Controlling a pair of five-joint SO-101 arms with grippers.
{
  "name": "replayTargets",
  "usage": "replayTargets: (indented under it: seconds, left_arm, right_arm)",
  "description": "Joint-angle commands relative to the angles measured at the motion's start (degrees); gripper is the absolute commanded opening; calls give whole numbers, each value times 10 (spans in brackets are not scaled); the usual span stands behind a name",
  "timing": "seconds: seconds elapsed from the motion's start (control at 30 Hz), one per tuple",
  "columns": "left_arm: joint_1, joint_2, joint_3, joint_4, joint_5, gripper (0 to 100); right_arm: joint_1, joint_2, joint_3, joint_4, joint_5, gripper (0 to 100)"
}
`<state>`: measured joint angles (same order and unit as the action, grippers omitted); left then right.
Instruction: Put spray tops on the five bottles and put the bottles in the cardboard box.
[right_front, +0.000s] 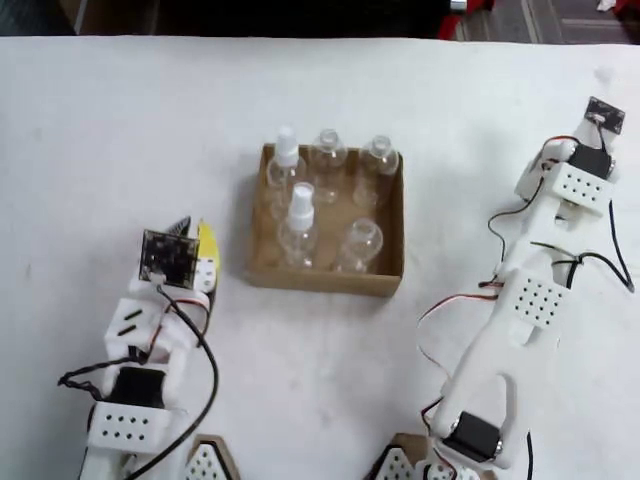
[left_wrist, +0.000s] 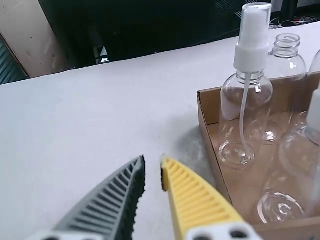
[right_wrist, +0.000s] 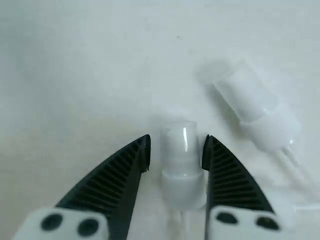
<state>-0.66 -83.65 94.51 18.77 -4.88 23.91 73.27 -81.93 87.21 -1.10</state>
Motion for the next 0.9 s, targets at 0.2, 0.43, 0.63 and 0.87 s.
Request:
replayTargets:
  seconds: [0.2,0.43,0.63,0.87]
  left_arm:
    - [7,-7,-4,-10,-6,60]
    - [7,-7,-4,-10,-6,60]
    - [7,-7,-4,-10,-6,60]
    - [7,-7,-4,-11,-6,60]
  right_arm:
    - [-20,-18,-29,36,7,24]
    - [-20,-83,-29,107,7,26]
    - [-5,-155,-26,116,44,15]
    - [2,-304,-23,116,47,15]
